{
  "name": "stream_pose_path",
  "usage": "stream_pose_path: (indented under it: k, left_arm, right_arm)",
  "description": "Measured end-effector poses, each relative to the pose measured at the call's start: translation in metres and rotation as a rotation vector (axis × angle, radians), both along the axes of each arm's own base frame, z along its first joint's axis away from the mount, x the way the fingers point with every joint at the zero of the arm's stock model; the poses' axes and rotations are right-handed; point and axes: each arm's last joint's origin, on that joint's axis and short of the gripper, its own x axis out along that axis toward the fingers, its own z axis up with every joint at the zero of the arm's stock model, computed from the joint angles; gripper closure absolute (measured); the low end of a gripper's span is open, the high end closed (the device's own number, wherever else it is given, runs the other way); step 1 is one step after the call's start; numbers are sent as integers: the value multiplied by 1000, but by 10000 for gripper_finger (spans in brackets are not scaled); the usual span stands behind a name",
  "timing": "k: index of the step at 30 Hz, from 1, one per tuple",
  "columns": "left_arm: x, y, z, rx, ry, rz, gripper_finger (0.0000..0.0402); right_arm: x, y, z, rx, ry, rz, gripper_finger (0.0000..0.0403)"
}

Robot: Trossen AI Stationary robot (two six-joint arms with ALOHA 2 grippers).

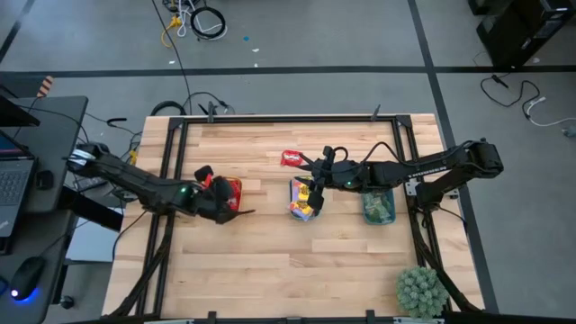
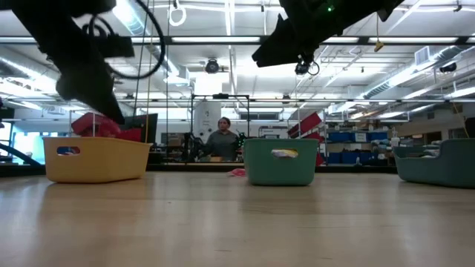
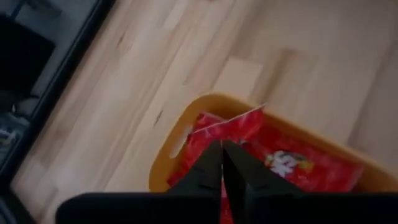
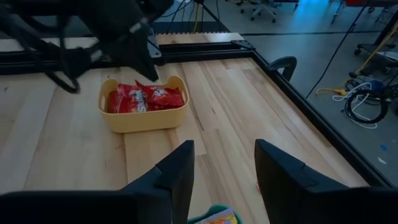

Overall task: Sort candy
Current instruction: Put the red candy pack into the yellow bin

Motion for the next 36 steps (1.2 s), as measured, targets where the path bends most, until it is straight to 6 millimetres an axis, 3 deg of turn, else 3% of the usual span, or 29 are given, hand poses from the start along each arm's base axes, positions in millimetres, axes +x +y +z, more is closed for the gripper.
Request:
stream_pose_path:
  k: [7, 18, 21, 29, 36]
  left_arm:
    - [0, 8, -22, -109, 28, -47, 399]
    - [-14, 12, -45, -116, 78, -5, 401]
    - [-11, 11, -36, -115, 74, -23, 401]
    - [7, 12, 16, -106, -86, -117, 401]
    - [35, 55, 23, -259, -218, -173, 401]
  right_arm:
    - [0, 1, -1, 14, 6, 32, 283]
    - [0, 1, -1, 15, 7, 31, 312]
    - [0, -1, -1, -2, 7, -8, 306]
    - [-1, -11, -2, -14, 22, -61, 274]
    - [-3, -12, -5, -15, 59, -64, 235]
